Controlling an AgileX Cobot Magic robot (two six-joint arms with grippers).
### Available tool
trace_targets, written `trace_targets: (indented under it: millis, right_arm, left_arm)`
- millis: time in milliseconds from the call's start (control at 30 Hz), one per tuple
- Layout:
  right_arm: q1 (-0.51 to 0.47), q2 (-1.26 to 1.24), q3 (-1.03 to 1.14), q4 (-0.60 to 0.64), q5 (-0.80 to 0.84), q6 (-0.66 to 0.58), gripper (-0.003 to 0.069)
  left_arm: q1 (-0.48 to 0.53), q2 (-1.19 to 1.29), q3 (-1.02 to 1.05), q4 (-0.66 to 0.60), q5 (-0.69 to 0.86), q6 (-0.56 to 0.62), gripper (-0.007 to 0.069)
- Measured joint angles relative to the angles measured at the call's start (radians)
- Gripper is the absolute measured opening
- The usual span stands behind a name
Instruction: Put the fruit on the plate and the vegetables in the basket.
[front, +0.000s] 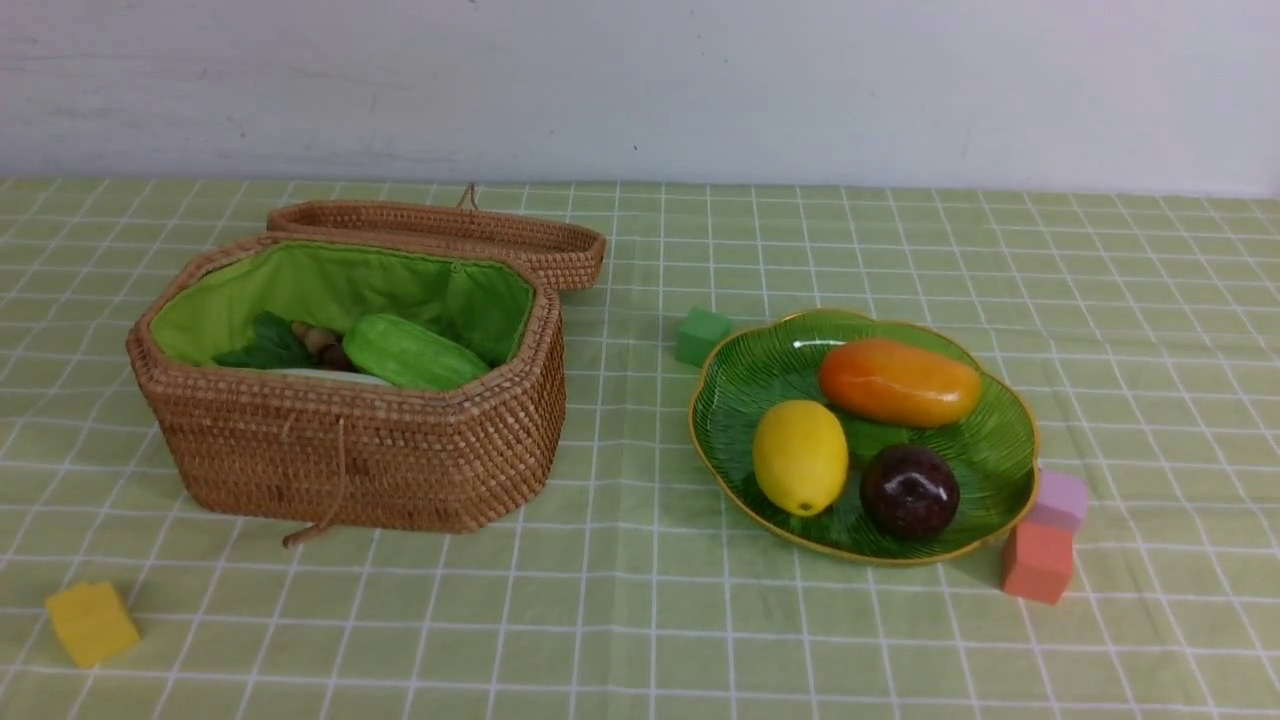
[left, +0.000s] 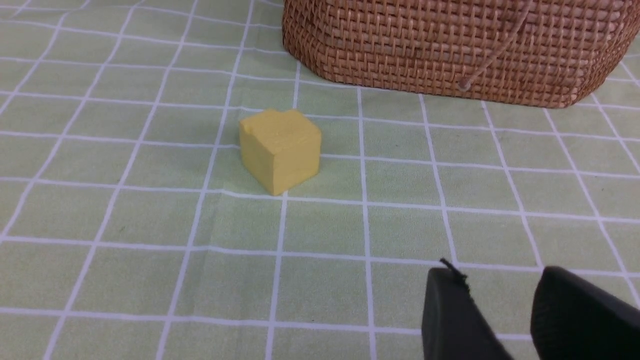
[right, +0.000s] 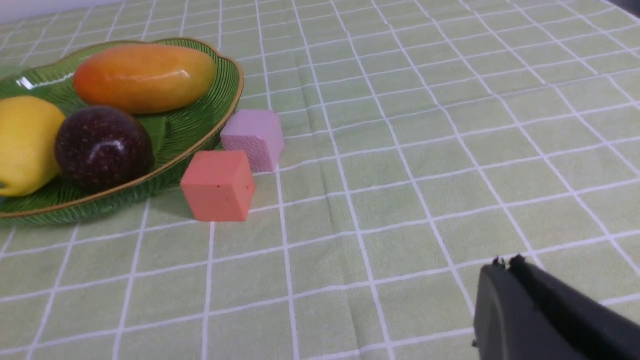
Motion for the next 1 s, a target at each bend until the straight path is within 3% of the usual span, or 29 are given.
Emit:
trace_targets:
  millis: [200,1000]
  right_arm:
    - [0.0,0.0,0.0,0.014,0.0,-0.106,0.0012]
    - [0.0,0.0,0.0,0.014,0.0,-0.117,0.0031]
  left_arm:
    - [0.0,0.0,0.0,0.0,0.0,0.0,0.0238]
    - [0.0,0.0,0.0,0.0,0.0,0.0,0.0238]
